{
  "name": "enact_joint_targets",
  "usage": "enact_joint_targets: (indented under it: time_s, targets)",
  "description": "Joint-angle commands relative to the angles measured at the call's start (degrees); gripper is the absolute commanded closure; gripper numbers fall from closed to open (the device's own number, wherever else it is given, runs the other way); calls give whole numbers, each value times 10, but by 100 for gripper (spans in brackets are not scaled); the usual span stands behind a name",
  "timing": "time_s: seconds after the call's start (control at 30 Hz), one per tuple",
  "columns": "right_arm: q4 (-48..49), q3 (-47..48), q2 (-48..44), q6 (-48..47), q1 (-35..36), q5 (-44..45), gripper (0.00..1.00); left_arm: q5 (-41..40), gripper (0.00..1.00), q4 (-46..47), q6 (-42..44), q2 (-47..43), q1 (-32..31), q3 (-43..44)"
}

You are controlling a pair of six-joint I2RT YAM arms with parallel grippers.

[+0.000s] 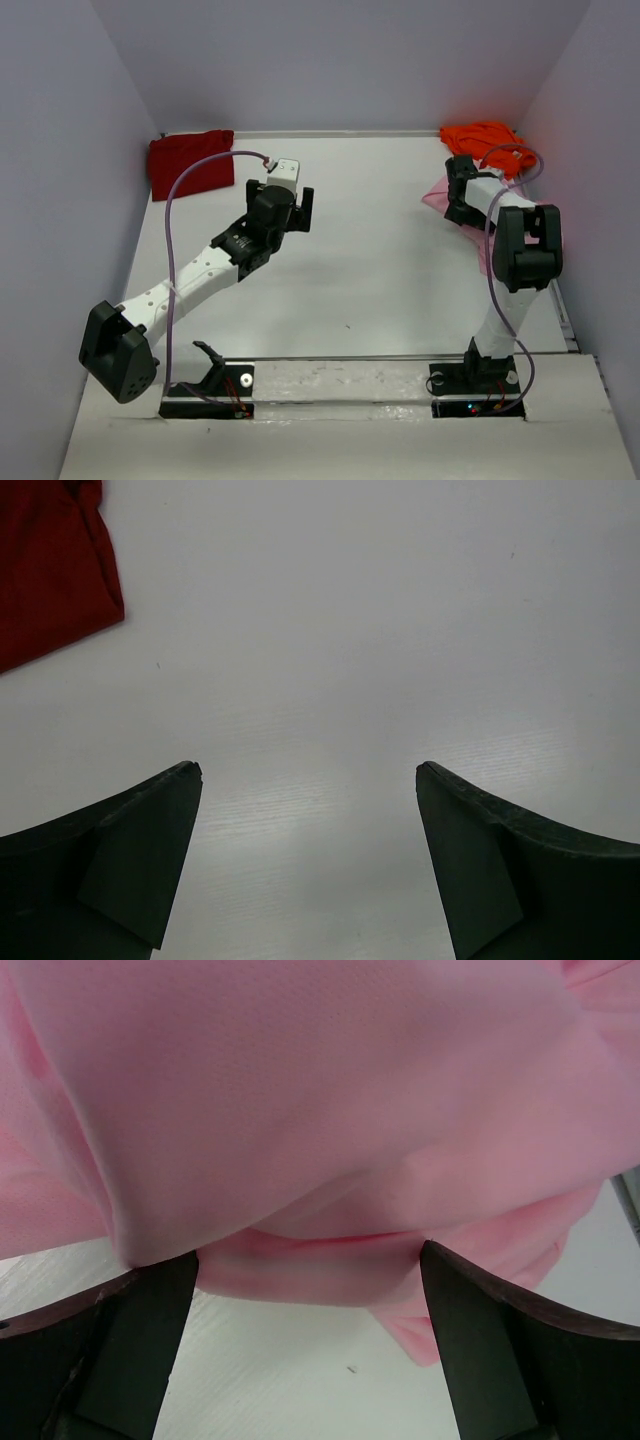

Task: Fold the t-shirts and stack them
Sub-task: Grab the tshirt from the pile, then move the tshirt to the center of the board

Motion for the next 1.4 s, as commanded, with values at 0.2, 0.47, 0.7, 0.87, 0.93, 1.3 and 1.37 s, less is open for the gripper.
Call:
enact_joint_targets:
  time_s: [0.2,0.47,0.7,0.87,0.93,1.3,1.37]
  targets:
    - [68,-20,4,4,-9,-106,26,-6,1,20,11,-17,-4,4]
    - [124,-69,-87,-4,-9,-199,100,-11,1,20,13,-17,-3,3]
    - [151,-81,-185,-56,119,-230,100,-15,1,20,14,-16,-3,4]
    - [102,29,-212,-76,260,-249,100,-26,1,20,15,-15,-3,4]
    - [69,107,-196,-89,310,-226,100,-31,1,20,14,-14,-3,3]
    - [6,322,-146,-127,472,-193,100,-53,1,20,16,-6,-3,0]
    - [6,321,-155,-140,472,-161,100,-53,1,20,17,-4,-3,1]
